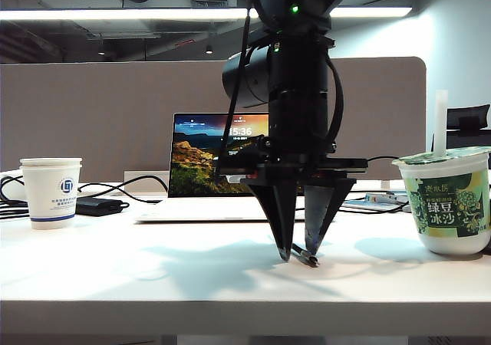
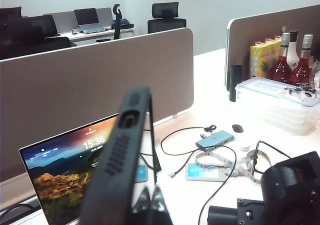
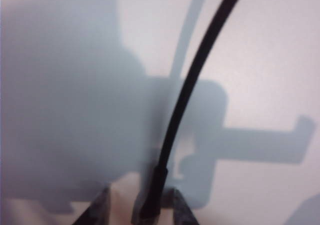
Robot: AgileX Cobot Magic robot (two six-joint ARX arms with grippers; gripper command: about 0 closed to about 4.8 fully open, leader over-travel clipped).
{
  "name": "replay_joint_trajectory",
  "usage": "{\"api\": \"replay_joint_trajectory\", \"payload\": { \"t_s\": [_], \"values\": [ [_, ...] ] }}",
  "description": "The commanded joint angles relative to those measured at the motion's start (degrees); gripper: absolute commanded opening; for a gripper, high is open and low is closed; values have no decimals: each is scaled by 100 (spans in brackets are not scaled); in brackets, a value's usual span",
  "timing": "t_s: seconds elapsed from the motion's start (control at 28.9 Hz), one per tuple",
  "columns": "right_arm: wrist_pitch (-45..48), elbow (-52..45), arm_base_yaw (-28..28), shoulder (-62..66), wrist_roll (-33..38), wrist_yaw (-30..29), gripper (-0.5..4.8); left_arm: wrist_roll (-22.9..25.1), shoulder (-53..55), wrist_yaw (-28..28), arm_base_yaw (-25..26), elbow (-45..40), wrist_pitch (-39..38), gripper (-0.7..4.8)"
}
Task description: Pick up the black phone, pick up the charger plug, insert the charger plug into the phone's charging port, and finally place the connected phone back on the desk.
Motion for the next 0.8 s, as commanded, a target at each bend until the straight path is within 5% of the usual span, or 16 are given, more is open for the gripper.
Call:
{"api": "replay_joint_trajectory", "payload": {
  "t_s": [0.03,0.14,0.35,0.8],
  "values": [
    [-26,-76,9,59,20,-17,165,24,-33,15,11,46,254,-7],
    [26,-74,9,59,20,-15,160,24,-33,15,11,46,254,-7],
    [22,-74,9,59,-35,-17,2,22,-33,15,11,46,254,-7],
    [-39,-55,-17,2,-205,-479,-4,22,-33,17,9,46,247,-7]
  ]
}}
